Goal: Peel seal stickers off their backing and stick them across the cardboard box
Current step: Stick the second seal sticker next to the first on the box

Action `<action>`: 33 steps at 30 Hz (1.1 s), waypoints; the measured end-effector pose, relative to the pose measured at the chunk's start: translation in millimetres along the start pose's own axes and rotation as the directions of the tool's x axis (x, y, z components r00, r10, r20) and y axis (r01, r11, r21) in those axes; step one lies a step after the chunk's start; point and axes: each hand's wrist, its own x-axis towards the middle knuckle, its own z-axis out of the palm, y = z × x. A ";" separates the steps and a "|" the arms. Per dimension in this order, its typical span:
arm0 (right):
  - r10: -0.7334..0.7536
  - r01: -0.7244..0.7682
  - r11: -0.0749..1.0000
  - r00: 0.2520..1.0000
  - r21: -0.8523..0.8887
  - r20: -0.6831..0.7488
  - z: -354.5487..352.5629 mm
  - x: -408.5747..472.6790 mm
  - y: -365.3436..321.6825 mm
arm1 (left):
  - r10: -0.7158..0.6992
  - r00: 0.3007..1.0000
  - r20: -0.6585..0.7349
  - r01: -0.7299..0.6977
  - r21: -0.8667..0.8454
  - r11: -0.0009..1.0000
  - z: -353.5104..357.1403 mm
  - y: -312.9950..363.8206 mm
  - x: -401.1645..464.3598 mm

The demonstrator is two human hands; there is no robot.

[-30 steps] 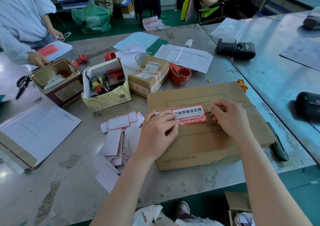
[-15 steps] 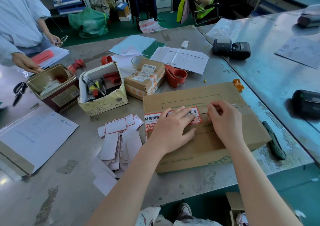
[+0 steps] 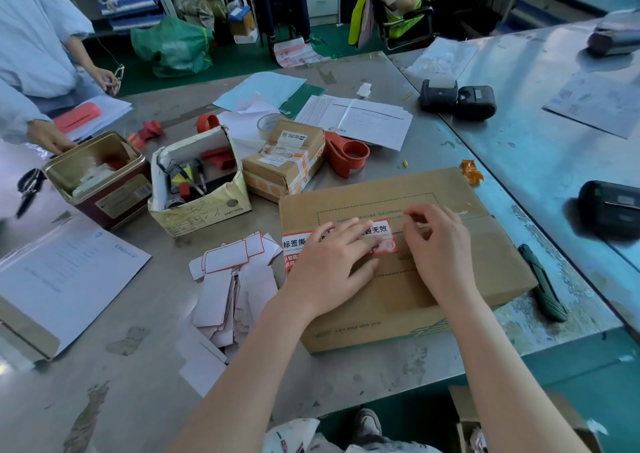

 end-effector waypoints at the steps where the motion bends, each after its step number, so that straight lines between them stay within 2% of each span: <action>1: -0.014 0.015 0.999 1.000 -0.051 0.026 2.1 0.2 0.5 | -0.024 0.999 -0.038 0.023 -0.014 1.000 -0.2 -2.2 -3.7; 5: -0.057 0.121 0.951 0.973 -0.285 0.222 7.1 0.7 -0.9 | -0.145 0.976 -0.161 0.143 -0.028 0.989 2.7 -8.7 -12.8; 9: -0.069 0.166 0.930 0.956 -0.328 0.287 7.3 4.0 -0.6 | -0.248 0.940 -0.233 0.240 -0.064 0.969 3.0 -7.7 -12.8; 15: -0.070 0.146 0.945 0.965 -0.294 0.252 8.5 3.2 -1.2 | -0.342 0.902 -0.261 0.336 -0.071 0.939 4.0 -10.6 -14.5; 21: -0.028 0.095 0.944 0.977 -0.317 0.211 12.8 3.0 -2.9 | -0.437 0.877 -0.199 0.437 -0.048 0.898 2.6 -10.1 -15.3; 26: 0.064 -0.029 0.945 0.993 -0.325 0.095 23.6 8.2 -11.5 | -0.426 0.885 -0.191 0.434 0.002 0.901 2.8 -10.0 -15.1; 29: 0.060 -0.034 0.949 0.996 -0.313 0.071 25.8 9.2 -12.0 | -0.426 0.882 -0.199 0.433 -0.009 0.901 4.0 -10.8 -15.3; 33: 0.032 0.003 0.952 0.993 -0.305 0.111 24.3 8.0 -8.1 | -0.426 0.877 -0.221 0.433 -0.019 0.901 5.2 -11.1 -15.5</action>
